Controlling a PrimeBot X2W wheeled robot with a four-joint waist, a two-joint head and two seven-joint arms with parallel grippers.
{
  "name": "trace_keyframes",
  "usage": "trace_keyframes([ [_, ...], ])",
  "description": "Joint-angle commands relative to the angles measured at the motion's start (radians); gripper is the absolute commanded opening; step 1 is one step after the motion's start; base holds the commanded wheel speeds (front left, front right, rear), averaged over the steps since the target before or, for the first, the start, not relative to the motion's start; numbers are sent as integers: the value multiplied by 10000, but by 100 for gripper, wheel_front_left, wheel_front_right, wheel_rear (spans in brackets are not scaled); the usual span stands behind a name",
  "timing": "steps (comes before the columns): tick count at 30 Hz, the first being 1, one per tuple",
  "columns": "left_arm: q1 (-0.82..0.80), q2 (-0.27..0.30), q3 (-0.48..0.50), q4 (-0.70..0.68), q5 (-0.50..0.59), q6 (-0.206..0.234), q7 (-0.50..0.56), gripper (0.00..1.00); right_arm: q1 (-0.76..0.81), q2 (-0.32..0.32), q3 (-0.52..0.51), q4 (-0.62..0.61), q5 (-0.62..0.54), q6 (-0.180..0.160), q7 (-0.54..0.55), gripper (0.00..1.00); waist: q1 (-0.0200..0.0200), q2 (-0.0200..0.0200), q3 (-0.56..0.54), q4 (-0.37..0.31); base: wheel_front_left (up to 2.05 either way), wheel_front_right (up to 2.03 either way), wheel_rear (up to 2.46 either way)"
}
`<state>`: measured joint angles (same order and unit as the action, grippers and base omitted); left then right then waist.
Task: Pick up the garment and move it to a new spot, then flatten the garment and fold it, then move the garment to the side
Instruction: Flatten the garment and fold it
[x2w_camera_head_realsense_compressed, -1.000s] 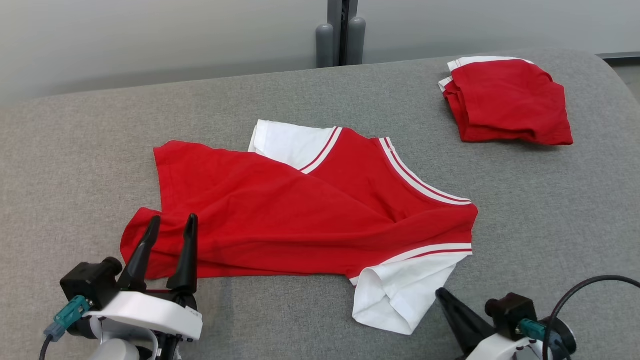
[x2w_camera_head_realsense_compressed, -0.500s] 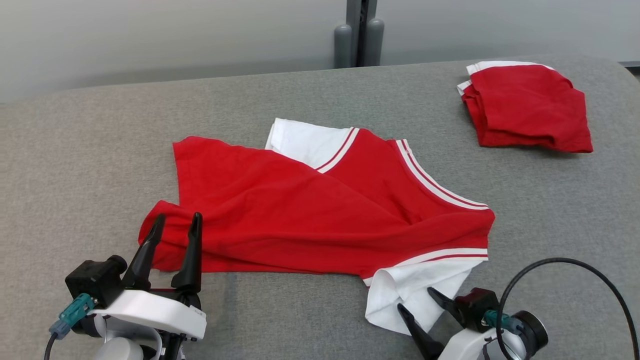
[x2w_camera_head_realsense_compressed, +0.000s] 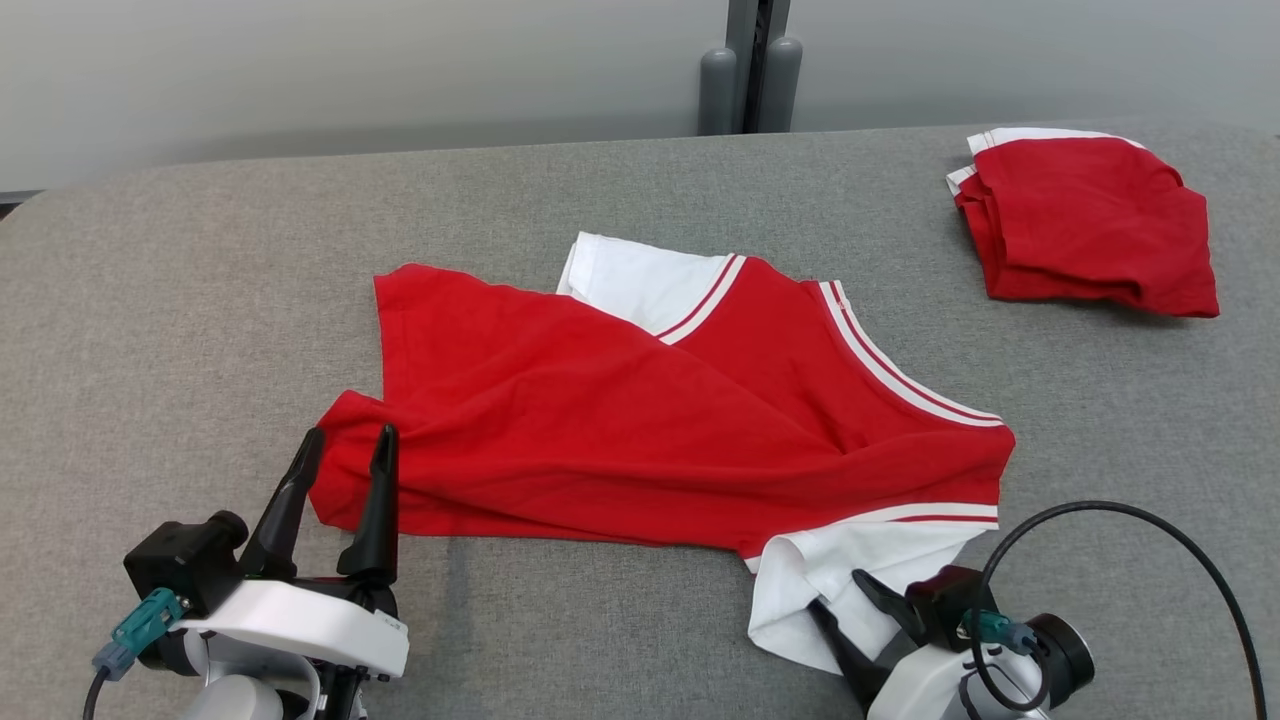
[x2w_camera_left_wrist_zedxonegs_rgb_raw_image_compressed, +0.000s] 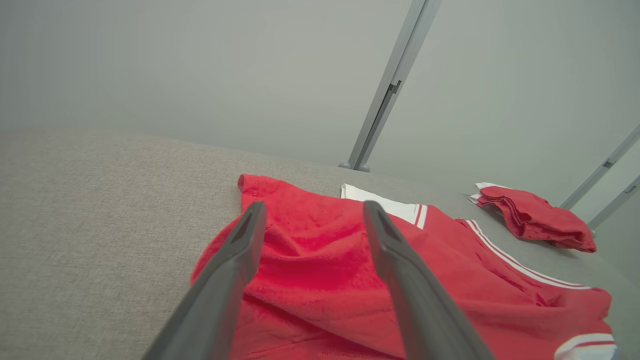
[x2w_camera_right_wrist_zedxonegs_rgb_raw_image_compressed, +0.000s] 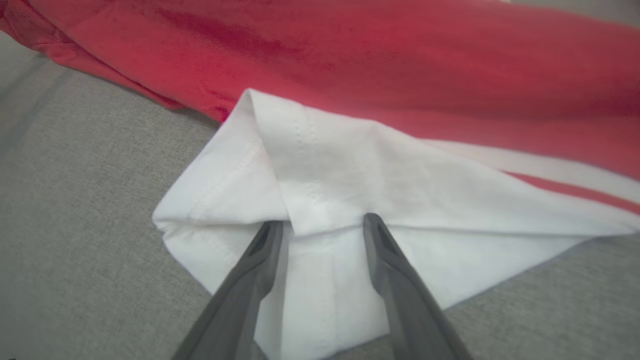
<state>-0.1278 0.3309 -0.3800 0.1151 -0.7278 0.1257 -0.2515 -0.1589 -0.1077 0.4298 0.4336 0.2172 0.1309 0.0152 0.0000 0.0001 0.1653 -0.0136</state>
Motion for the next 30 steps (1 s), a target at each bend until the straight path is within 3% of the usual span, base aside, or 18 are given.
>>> trace_keyframes([
  [1,44,21,56,21,12,32,-56,100,-97,-42,-38,128,-98,-2,-71,11,0,-1,-5,-33,0,0,0],
  [2,47,27,59,18,14,34,-58,100,-105,-41,-69,158,-107,-2,-100,3,0,-1,-10,-50,0,0,0],
  [4,56,37,61,16,15,39,-54,100,-96,-39,-152,173,-153,-2,-168,0,0,-1,-20,-89,0,0,0],
  [15,74,99,58,-9,-7,71,-63,100,190,3,-620,-126,-330,-2,-462,0,0,-1,-60,-311,0,0,0],
  [30,-32,250,94,-115,14,162,-3,100,1387,-78,-2198,-1566,42,-2,-1181,0,0,-1,135,-1051,0,0,0],
])
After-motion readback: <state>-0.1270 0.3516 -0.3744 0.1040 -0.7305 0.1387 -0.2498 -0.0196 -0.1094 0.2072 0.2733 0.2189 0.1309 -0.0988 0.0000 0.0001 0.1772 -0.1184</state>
